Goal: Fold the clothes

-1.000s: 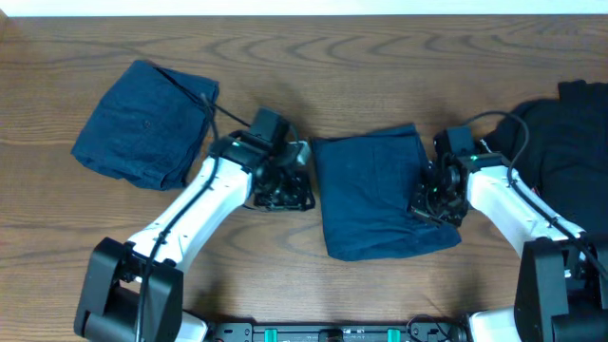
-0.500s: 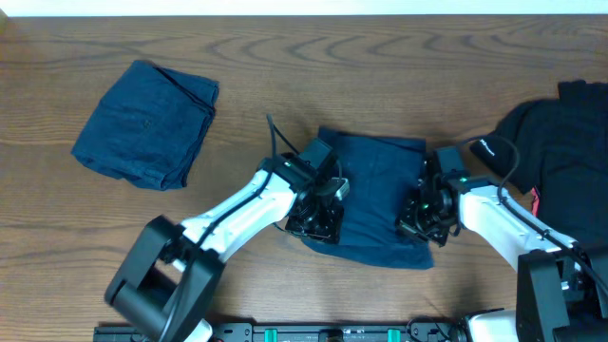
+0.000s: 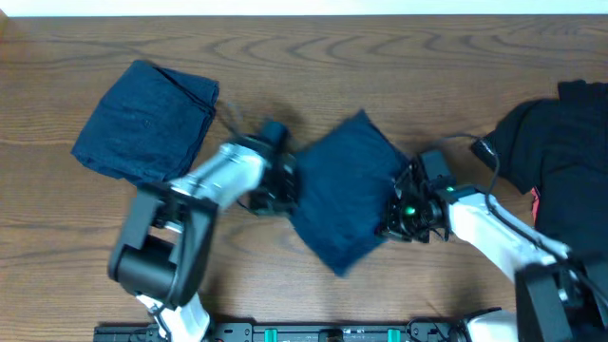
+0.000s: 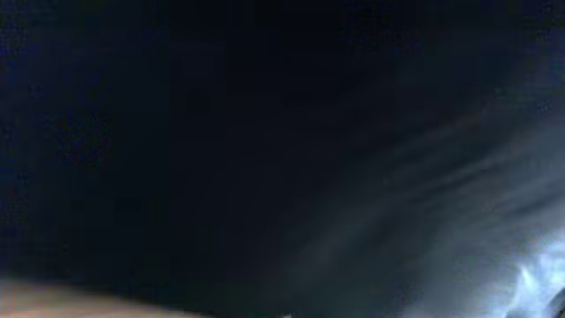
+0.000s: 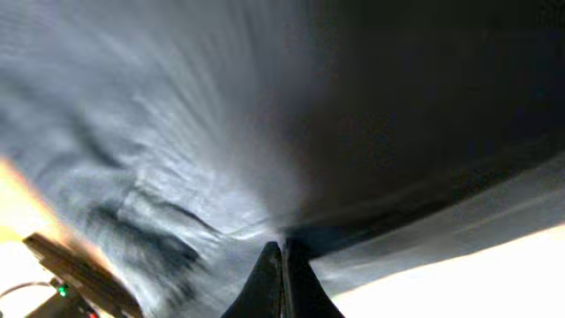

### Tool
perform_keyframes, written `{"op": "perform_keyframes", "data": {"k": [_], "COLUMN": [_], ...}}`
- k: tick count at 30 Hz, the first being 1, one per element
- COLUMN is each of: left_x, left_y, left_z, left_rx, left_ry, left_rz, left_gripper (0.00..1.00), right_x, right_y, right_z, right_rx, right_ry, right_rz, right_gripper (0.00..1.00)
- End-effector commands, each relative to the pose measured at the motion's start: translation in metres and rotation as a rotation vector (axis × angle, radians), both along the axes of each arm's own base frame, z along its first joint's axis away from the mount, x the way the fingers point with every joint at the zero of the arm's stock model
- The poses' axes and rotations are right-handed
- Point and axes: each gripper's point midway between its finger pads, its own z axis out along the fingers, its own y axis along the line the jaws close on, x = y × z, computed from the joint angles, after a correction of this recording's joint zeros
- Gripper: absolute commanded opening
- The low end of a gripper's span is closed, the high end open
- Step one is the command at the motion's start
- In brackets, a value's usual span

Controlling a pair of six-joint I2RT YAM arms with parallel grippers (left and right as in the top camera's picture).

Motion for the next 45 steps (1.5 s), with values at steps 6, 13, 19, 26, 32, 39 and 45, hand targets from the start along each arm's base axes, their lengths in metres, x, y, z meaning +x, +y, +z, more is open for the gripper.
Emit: {"op": "perform_keyframes", "data": {"k": [6,13,19,26,32,39,45], "left_x": [0.042,0.042,0.033,0.001,-0.013,-0.002,-0.011], "left_y": [0.066,0.063,0.064,0.066,0.058,0.038,0.029], "left_z": [0.017,0.054,0.062,0.046,0.023,0.012,-0.004], "left_rx": [0.021,-0.039,-0.035,-0.015,-0.063,-0.197,-0.194], "left_ry": [-0.03,-0.085,-0.065,0.062,0.108,0.085,0.106], "left_rz": [0.132,0.083,0.096,0.153,0.236,0.353,0.42], "left_gripper": [0.1,0.35,0.68,0.75,0.78,0.79,0.81], "right_x": [0.085,0.076,0.028,0.02,0.051,0.067,0.064], "right_y": [-0.005,-0.022,-0.024,-0.007,-0.004,-0.018,-0.01], "right_z": [0.064,0.017,-0.026,0.003,0.052,0.024,-0.007], "right_rx": [-0.066,-0.177,-0.193,-0.079,-0.054,-0.154,-0.122], "right_ry": [-0.547,-0.372,-0.096,-0.16,-0.405,-0.363,-0.246], "right_rz": [-0.003,-0.082,-0.034,0.092,0.06,-0.04,-0.074], "right_gripper": [0.01,0.01,0.01,0.01,0.01,0.01,0.01]}}
